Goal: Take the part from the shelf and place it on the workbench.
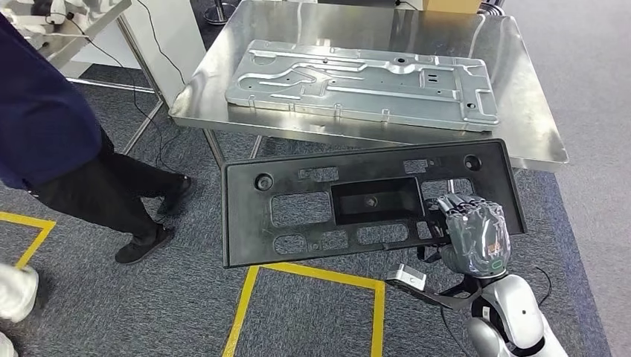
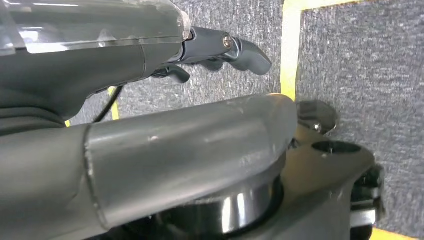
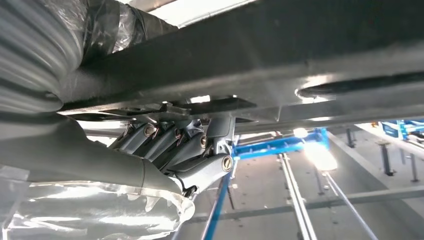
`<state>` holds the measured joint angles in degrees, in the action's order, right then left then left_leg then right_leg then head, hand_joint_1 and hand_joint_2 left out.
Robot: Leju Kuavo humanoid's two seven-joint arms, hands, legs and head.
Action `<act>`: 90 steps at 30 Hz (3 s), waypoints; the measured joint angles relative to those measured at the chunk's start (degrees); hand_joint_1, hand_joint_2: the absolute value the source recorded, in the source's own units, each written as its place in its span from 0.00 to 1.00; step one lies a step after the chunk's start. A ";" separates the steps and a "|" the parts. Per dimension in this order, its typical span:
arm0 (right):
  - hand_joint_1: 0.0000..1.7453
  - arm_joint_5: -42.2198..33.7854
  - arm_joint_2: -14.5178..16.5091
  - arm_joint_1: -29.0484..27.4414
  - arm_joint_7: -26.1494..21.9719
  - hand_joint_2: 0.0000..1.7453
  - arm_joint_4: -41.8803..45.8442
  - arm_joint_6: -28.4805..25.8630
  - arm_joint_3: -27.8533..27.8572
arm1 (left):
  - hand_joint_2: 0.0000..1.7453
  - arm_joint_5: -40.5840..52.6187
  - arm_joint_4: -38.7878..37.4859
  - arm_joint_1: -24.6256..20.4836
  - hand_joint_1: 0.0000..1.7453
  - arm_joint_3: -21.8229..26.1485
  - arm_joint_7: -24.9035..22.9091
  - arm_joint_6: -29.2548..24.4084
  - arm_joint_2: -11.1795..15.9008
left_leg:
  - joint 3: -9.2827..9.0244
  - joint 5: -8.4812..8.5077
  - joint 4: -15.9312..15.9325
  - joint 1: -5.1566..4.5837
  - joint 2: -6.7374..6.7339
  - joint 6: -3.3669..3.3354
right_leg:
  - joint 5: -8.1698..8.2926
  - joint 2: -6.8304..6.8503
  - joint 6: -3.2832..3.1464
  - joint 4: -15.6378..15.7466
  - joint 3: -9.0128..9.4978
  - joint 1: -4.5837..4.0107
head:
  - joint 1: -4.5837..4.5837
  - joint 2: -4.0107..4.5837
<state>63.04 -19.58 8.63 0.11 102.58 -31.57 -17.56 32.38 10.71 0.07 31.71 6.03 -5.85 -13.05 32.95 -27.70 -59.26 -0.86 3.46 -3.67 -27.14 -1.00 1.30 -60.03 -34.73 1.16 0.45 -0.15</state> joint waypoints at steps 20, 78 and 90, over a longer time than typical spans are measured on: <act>1.00 3.26 -1.03 -0.28 3.87 1.00 0.15 0.86 2.62 | 0.00 -0.19 0.00 0.04 0.00 0.05 0.02 0.91 0.29 | -2.44 0.41 2.78 0.48 -0.32 -0.71 | -4.71 0.54 1.20 -12.83 -6.72 0.15 | -0.05 0.00; 1.00 5.98 -5.60 -6.74 7.08 1.00 3.93 3.82 14.60 | 0.00 -1.74 0.04 0.01 0.00 1.17 1.94 1.87 -0.21 | -0.34 1.72 1.40 1.00 -3.19 0.54 | -5.38 1.22 1.90 -3.85 3.95 0.98 | -0.20 0.00; 1.00 3.84 -8.06 -8.65 6.90 1.00 4.52 4.92 21.21 | 0.00 -1.76 0.06 -0.22 0.00 1.53 2.37 1.86 -0.63 | -5.01 -2.79 1.01 -0.48 -2.47 0.92 | 1.82 1.06 -1.32 0.88 -1.33 -0.92 | -0.30 0.00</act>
<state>66.88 -27.64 -0.02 7.01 107.10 -26.64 3.65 30.62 10.77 -0.15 33.24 8.40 -3.99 -13.69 27.94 -30.49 -58.25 -1.34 1.00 -2.75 -25.32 0.06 -0.02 -59.15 -36.05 0.24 0.15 -0.15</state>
